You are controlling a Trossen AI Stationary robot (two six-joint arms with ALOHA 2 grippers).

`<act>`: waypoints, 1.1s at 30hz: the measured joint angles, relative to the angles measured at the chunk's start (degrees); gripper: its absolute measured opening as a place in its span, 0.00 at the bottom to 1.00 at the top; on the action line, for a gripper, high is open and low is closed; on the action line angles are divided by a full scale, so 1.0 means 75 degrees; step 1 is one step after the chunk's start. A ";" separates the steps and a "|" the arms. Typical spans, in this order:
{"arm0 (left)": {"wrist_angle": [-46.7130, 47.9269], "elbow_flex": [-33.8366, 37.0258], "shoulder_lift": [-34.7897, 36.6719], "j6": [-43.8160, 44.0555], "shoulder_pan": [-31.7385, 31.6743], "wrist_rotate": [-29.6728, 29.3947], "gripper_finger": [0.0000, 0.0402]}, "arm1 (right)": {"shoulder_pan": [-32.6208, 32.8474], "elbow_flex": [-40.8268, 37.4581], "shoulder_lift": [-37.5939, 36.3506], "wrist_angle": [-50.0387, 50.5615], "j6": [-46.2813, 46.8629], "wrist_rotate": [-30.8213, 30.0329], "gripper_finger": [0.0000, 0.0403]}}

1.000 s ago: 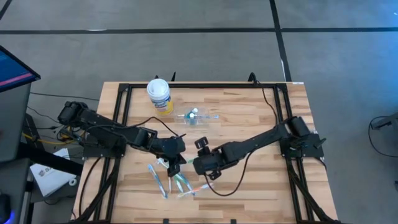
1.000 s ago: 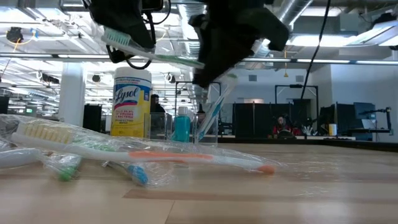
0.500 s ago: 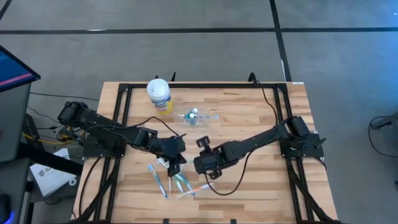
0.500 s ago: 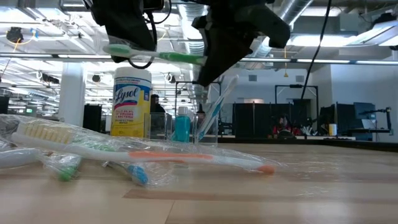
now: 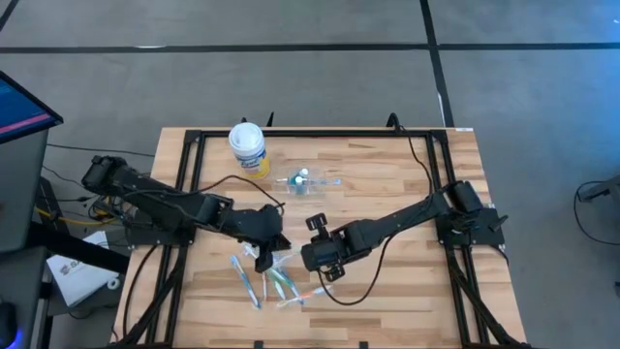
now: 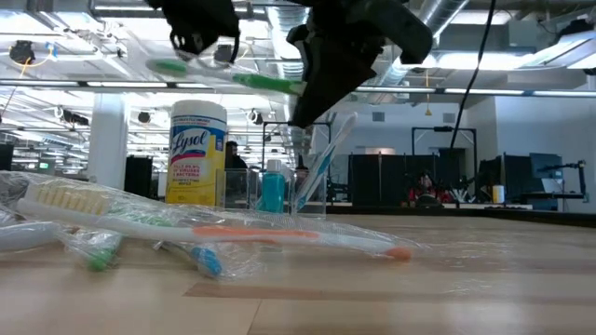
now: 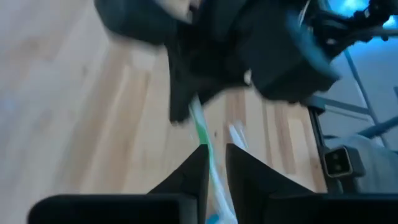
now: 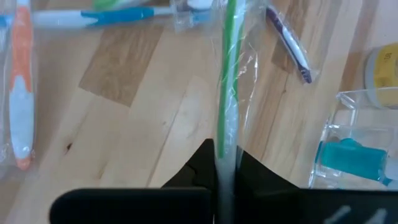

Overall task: Pick & Place toothbrushing station
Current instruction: Put the green toothbrush into the transparent organizer

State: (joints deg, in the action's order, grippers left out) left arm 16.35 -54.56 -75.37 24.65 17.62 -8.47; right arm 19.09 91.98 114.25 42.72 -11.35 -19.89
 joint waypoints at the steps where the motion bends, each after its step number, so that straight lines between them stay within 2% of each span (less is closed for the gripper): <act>1: -0.0013 -0.0001 0.0087 -0.0107 0.0046 -0.0155 0.14 | -0.0003 0.0000 -0.0001 -0.0096 0.0000 0.0099 0.02; 7: 0.0028 0.0002 0.0568 -0.0616 0.0333 -0.0524 0.18 | 0.0000 -0.0002 -0.0122 -0.0539 0.0101 0.0311 0.02; 15: 0.0021 0.0002 0.0918 -0.1082 0.0940 -0.1930 0.18 | -0.0006 -0.0461 -0.0401 -0.1706 0.0172 0.0610 0.02; 18: 0.0036 0.0009 0.0909 -0.1114 0.1115 -0.2330 0.18 | -0.0006 -0.0894 -0.0679 -0.2175 0.0171 0.0888 0.02; 24: -0.0166 0.0464 0.1014 -0.1092 0.1248 -0.2881 0.18 | -0.0006 -0.2369 -0.1496 -0.4155 0.0237 0.1256 0.02; 28: -0.1184 0.0975 0.1158 -0.1276 0.1243 -0.2954 0.18 | 0.0017 -0.3349 -0.2246 -0.5605 0.0334 0.1476 0.02; 33: -0.3085 0.1627 0.1272 -0.2034 0.1243 -0.2934 0.18 | 0.0023 -0.4323 -0.2898 -0.7033 0.0548 0.1500 0.02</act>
State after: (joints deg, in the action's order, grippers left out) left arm -6.79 -42.35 -65.83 9.39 26.94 -30.48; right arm 19.27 59.57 92.52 -10.02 -7.25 -8.64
